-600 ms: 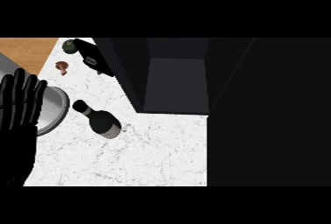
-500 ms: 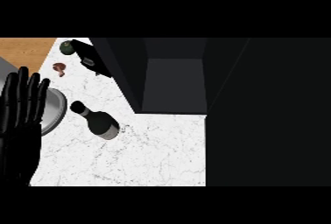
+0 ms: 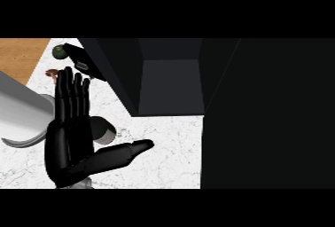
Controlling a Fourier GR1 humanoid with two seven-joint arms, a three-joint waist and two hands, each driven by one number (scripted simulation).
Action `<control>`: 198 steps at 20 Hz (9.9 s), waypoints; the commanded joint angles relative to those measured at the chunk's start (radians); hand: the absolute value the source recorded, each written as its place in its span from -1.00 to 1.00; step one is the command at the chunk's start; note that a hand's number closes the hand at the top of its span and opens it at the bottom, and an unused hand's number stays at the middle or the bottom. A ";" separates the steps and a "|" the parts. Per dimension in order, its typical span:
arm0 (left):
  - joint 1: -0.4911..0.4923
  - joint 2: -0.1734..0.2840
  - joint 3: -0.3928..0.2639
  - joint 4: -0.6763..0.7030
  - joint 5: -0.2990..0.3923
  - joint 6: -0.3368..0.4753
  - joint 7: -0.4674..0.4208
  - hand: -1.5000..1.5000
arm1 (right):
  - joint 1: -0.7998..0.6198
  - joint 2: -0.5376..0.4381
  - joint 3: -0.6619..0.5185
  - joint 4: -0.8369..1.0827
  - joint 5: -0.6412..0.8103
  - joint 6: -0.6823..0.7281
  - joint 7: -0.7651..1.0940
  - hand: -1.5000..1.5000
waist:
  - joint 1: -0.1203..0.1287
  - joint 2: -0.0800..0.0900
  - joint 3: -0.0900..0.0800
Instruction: Pick up the wine, place it into the cabinet and close the cabinet
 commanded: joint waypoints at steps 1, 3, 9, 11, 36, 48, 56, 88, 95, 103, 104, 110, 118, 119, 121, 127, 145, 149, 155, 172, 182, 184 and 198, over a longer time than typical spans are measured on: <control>-0.085 -0.006 -0.146 0.058 0.003 0.198 0.048 -1.00 | 0.015 0.000 0.069 -0.112 -0.004 -0.002 0.120 -1.00 | 0.006 -0.001 0.000; -0.136 -0.006 -0.153 0.065 -0.012 0.232 0.092 -1.00 | -0.027 -0.027 0.002 -0.158 -0.057 -0.006 0.195 -1.00 | 0.013 0.000 0.000; -0.263 -0.006 -0.259 0.081 -0.099 0.387 0.209 -1.00 | -0.087 -0.022 0.013 -0.205 -0.052 -0.029 0.311 -1.00 | 0.017 0.000 0.000; -0.296 -0.006 -0.252 0.131 -0.121 0.423 0.227 -1.00 | 0.007 -0.001 0.072 -0.286 -0.011 -0.027 0.297 -1.00 | 0.013 -0.001 0.000; -0.080 0.007 -0.181 -0.274 -0.504 0.295 0.618 -1.00 | -0.090 0.032 0.048 -0.331 0.032 -0.083 0.426 -1.00 | 0.022 -0.002 0.000; 0.032 0.110 0.028 -0.301 -0.165 0.235 0.492 -1.00 | -0.221 0.025 0.039 -0.385 0.027 -0.125 0.612 -1.00 | 0.019 0.000 -0.002; 0.172 0.048 0.016 -0.189 0.010 0.201 0.229 -1.00 | -0.059 0.049 0.081 -0.391 0.037 -0.068 0.463 -1.00 | 0.015 -0.001 -0.001; 0.185 -0.006 0.274 0.375 0.379 -0.094 -0.352 -1.00 | -0.166 0.028 -0.002 -0.429 -0.022 -0.069 0.599 -1.00 | 0.016 -0.001 0.000; 0.055 0.012 0.367 0.541 0.423 -0.146 -0.418 -1.00 | -0.145 0.050 0.005 -0.361 0.005 -0.052 0.517 -1.00 | 0.014 0.000 0.000; 0.111 -0.006 0.332 0.629 0.454 -0.180 -0.538 -1.00 | -0.269 0.039 -0.013 -0.376 -0.013 -0.080 0.640 -1.00 | 0.019 0.000 0.000; 0.074 0.006 0.375 0.660 0.468 -0.208 -0.520 -1.00 | -0.206 0.067 0.018 -0.361 0.031 -0.075 0.573 -1.00 | 0.018 0.000 0.000; 0.069 -0.003 0.389 0.768 0.462 -0.244 -0.617 -1.00 | -0.202 0.053 -0.019 -0.382 -0.008 -0.060 0.577 -1.00 | 0.017 0.000 0.000; -0.010 0.020 0.438 0.953 0.517 -0.335 -0.684 -1.00 | -0.266 0.054 -0.011 -0.358 0.000 -0.082 0.614 -1.00 | 0.016 0.001 -0.001; -0.019 0.049 0.463 0.940 0.538 -0.340 -0.654 -1.00 | -0.191 0.044 -0.020 -0.378 -0.005 -0.045 0.565 -1.00 | 0.015 0.001 0.000; -0.023 -0.005 0.422 0.993 0.515 -0.317 -0.734 -1.00 | -0.252 0.052 0.013 -0.377 0.034 -0.073 0.629 -1.00 | 0.016 0.000 -0.001; -0.051 0.042 0.470 1.032 0.572 -0.390 -0.743 -1.00 | -0.189 0.038 -0.001 -0.411 -0.004 -0.051 0.602 -1.00 | 0.015 0.000 0.000; -0.080 0.192 0.327 1.137 0.431 -0.651 -0.788 1.00 | -0.230 0.075 0.029 -0.350 0.069 -0.072 0.582 -1.00 | 0.019 -0.003 0.000; -0.031 0.257 0.299 1.074 0.421 -0.763 -0.783 1.00 | -0.242 0.064 -0.018 -0.352 0.027 -0.077 0.609 -1.00 | 0.020 -0.002 0.000; 0.036 0.248 0.303 0.849 0.409 -0.675 -0.762 1.00 | -0.169 0.062 -0.002 -0.393 -0.003 -0.036 0.585 -1.00 | 0.023 -0.004 0.001; 0.078 0.198 0.217 0.255 0.488 -0.586 -0.309 1.00 | -0.217 0.080 -0.007 -0.319 0.015 -0.038 0.572 -1.00 | 0.020 -0.002 0.001; -0.008 0.090 0.078 0.083 0.384 -0.450 -0.096 1.00 | -0.158 0.102 0.027 -0.327 0.047 -0.035 0.522 -1.00 | 0.017 -0.001 0.000; -0.007 0.063 0.044 0.062 0.359 -0.419 -0.074 1.00 | -0.160 0.072 -0.018 -0.410 -0.016 -0.030 0.592 -1.00 | 0.014 -0.002 0.000; -0.379 -0.006 -0.165 0.281 0.299 0.003 0.000 1.00 | -0.126 0.097 0.003 -0.376 -0.007 0.002 0.545 -1.00 | 0.004 -0.001 0.000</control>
